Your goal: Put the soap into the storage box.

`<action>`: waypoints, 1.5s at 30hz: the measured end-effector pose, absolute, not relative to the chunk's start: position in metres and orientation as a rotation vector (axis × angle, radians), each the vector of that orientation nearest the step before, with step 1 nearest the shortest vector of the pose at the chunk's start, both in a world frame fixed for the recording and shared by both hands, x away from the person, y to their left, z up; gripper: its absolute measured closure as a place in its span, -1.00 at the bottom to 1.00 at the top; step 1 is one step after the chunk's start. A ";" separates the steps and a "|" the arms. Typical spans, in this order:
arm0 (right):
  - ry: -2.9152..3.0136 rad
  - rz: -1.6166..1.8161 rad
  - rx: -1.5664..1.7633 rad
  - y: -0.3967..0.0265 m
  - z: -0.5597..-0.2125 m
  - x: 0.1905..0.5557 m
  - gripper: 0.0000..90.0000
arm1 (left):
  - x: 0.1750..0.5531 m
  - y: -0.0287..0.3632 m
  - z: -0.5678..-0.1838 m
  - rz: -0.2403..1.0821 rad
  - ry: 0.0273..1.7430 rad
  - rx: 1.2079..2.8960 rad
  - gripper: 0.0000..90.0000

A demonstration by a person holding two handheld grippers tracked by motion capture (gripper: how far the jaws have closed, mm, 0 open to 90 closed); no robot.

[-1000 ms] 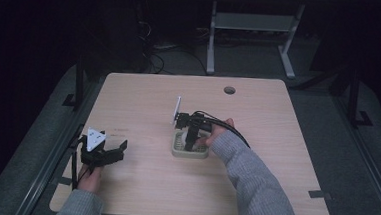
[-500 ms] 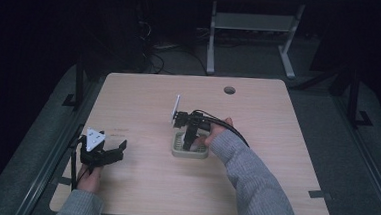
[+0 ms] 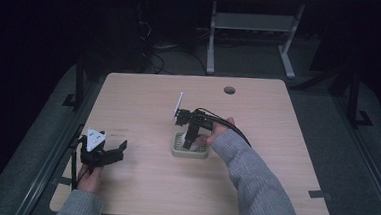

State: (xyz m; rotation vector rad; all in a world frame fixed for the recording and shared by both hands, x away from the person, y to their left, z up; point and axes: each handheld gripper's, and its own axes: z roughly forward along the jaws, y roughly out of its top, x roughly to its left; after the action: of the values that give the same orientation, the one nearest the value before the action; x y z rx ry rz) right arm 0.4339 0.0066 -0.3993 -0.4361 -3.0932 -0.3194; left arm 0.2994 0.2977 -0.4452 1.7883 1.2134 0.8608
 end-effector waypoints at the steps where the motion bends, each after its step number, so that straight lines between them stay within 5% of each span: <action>1: -3.092 -0.319 -0.440 0.006 -0.399 0.434 -0.59 | 0.299 0.298 -0.445 0.861 1.215 1.787 -0.72; 45: -3.079 -0.456 -0.530 -0.031 -0.375 0.426 -0.55 | 0.299 0.297 -0.446 0.863 1.208 1.792 -0.72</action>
State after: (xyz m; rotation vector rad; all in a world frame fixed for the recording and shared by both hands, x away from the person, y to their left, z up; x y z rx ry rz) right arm 0.4256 -0.0306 -0.3753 -0.5296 -3.0793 -0.4564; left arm 0.2991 0.2967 -0.4457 1.7924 1.2085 0.8628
